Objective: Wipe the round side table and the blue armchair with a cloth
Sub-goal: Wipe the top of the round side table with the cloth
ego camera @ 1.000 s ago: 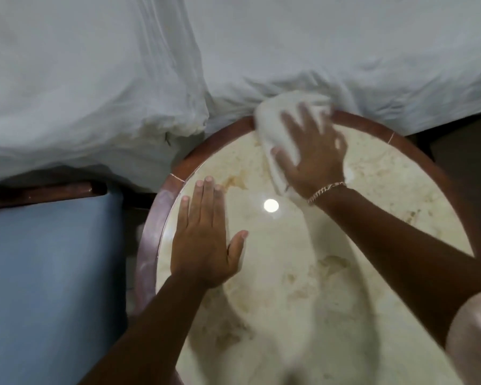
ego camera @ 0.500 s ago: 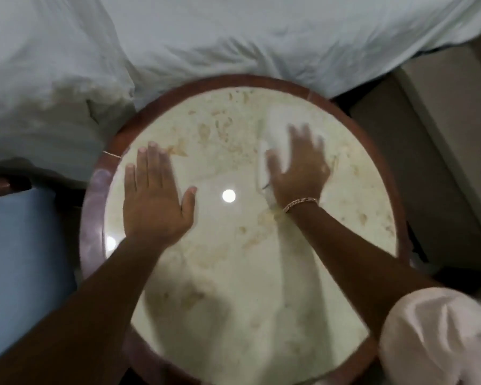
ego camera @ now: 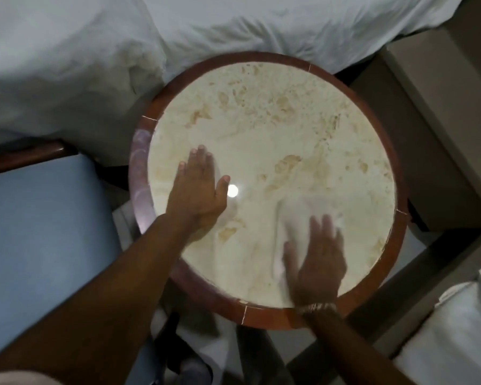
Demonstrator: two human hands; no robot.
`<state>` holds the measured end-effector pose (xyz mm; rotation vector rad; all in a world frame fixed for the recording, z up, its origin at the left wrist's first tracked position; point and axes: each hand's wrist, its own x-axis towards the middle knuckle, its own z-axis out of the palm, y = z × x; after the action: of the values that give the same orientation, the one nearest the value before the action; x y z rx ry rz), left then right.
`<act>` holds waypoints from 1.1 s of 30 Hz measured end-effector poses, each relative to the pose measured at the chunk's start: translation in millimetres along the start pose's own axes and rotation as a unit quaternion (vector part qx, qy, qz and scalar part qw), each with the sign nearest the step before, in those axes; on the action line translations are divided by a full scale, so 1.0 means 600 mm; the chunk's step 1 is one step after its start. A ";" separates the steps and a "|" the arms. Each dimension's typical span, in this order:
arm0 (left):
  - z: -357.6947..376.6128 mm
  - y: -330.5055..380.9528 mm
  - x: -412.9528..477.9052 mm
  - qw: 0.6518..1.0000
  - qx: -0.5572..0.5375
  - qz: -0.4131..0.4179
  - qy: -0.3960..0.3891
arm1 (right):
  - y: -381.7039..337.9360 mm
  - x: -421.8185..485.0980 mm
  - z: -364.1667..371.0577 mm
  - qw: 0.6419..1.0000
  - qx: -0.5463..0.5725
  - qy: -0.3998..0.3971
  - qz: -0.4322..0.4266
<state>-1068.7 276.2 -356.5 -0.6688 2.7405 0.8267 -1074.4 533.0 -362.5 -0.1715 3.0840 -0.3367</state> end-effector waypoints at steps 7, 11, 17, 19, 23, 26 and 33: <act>0.047 0.053 -0.156 0.982 -0.187 0.023 0.012 | -0.124 -0.102 -0.013 0.967 0.156 -0.122 -0.162; 0.086 0.054 -0.218 0.997 0.017 -0.024 0.070 | -0.082 -0.010 -0.042 0.955 0.252 -0.138 -0.067; 0.110 0.089 -0.166 0.990 0.007 -0.074 0.119 | -0.062 0.099 -0.042 0.905 -0.074 -0.265 -0.324; 0.084 0.043 -0.126 0.985 0.037 -0.104 0.136 | -0.080 0.129 -0.043 0.867 -0.121 -0.312 -0.368; -0.016 -0.056 -0.024 0.973 0.087 -0.151 0.149 | -0.147 0.169 -0.035 0.827 -0.195 -0.383 -0.362; -0.027 -0.078 -0.019 0.971 0.082 -0.163 0.155 | -0.178 0.169 -0.035 0.797 -0.257 -0.396 -0.377; 0.055 -0.001 -0.161 0.970 0.031 -0.179 0.159 | -0.192 0.173 -0.039 0.773 -0.286 -0.433 -0.363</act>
<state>-981.5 329.7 -353.5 -1.3351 2.7659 0.5905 -1166.5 414.6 -317.3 -1.1582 1.9613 0.5545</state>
